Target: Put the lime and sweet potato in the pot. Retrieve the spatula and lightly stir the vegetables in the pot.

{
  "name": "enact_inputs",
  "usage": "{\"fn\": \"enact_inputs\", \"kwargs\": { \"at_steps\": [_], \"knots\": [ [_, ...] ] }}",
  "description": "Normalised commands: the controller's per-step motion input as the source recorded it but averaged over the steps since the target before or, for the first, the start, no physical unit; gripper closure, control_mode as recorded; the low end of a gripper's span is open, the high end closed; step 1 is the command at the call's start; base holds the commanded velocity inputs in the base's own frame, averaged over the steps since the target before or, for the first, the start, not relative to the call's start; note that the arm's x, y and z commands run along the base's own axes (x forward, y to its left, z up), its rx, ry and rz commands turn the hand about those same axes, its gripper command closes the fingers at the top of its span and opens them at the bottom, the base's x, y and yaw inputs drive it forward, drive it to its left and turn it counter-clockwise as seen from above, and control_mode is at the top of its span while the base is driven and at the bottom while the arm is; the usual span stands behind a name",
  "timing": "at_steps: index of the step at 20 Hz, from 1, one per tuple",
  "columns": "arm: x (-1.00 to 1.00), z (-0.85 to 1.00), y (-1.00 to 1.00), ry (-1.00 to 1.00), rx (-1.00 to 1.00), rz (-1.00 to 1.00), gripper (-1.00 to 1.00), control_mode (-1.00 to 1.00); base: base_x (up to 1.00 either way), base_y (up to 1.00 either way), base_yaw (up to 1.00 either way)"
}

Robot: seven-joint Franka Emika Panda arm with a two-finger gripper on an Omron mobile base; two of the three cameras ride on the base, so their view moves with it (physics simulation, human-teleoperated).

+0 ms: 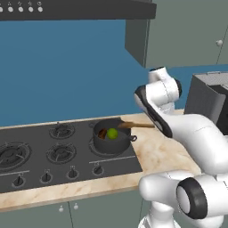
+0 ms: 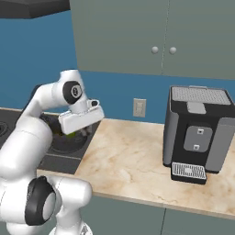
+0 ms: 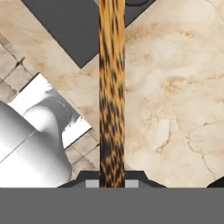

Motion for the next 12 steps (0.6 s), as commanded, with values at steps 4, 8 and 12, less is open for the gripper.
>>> {"fn": "enact_inputs", "kwargs": {
  "at_steps": [4, 8, 12],
  "knots": [
    [0.33, 0.49, 0.56, 0.27, -0.16, 0.06, 1.00, -1.00, 0.00, 0.00, 0.00],
    [0.12, 0.18, 0.29, 0.30, -0.17, 0.05, 1.00, -1.00, 0.00, 0.00, 0.00],
    [0.04, 0.00, 0.13, 0.18, -0.10, 0.02, 1.00, -1.00, 0.00, 0.00, 0.00]
  ]
}}
